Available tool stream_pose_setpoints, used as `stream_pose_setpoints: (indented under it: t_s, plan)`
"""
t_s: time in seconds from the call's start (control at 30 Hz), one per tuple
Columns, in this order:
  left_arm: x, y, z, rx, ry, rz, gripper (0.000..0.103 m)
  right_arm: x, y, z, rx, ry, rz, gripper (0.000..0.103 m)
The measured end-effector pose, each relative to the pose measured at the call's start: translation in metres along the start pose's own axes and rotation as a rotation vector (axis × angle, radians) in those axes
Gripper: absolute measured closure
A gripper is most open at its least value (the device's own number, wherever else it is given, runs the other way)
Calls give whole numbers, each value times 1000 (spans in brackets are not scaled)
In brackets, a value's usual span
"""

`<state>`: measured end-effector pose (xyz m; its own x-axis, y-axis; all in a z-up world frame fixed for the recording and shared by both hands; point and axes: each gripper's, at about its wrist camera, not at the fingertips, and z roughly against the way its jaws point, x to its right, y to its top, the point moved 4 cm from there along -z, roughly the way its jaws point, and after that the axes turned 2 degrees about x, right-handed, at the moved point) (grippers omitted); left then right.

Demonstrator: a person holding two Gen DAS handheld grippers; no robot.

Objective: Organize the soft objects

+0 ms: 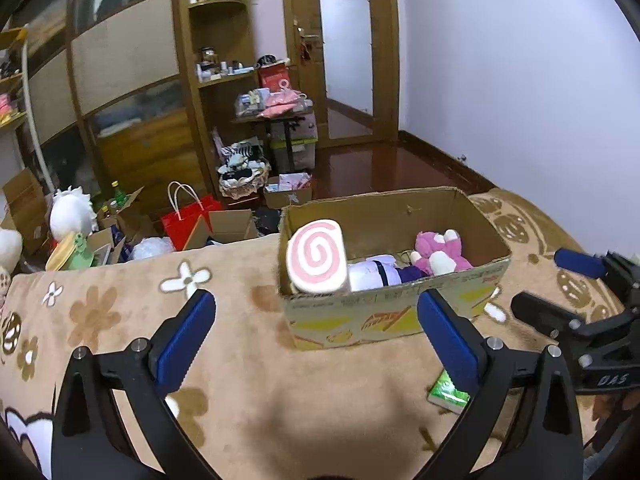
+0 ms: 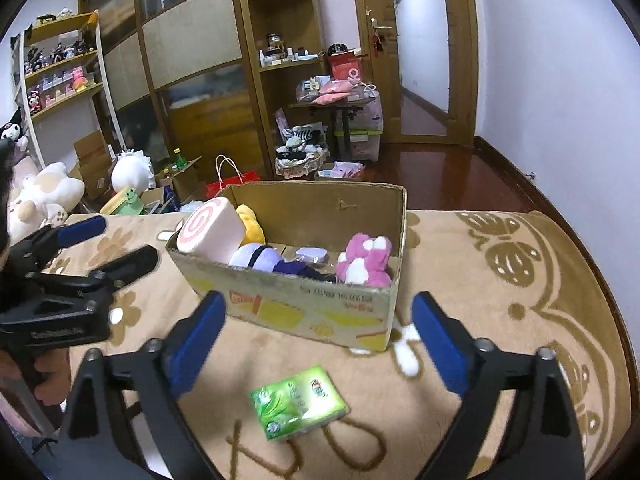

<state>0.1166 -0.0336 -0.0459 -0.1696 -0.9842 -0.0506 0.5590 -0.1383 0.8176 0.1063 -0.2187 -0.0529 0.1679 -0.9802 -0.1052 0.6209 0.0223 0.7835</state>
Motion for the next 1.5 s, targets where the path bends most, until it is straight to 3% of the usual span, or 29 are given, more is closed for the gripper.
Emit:
stream_pose_setpoints:
  t_s: [0.2, 0.33, 0.73, 1.03, 1.13, 1.17, 1.33, 1.5]
  plan:
    - [-15, -12, 34, 16, 53, 11, 2, -16, -16, 6, -47, 7, 36, 0]
    - [-19, -17, 47, 3, 47, 13, 2, -20, -27, 4, -76, 3, 47, 0]
    - [-8, -23, 47, -18, 11, -12, 2, -19, -73, -45, -230, 19, 66, 0]
    - [-9, -24, 39, -37, -4, 0, 2, -22, -88, -79, -290, 37, 78, 0]
    - [-6, -24, 37, -40, -8, -5, 2, -19, -92, -85, -310, 39, 71, 15]
    - [-6, -24, 37, -40, -8, -8, 2, -18, -93, -86, -318, 40, 66, 15]
    - [-3, -26, 37, -39, -3, -19, 2, -18, -87, -77, -278, 18, 61, 17]
    - [-3, -26, 37, -38, -2, -19, 2, -19, -54, -37, -100, 30, 57, 17]
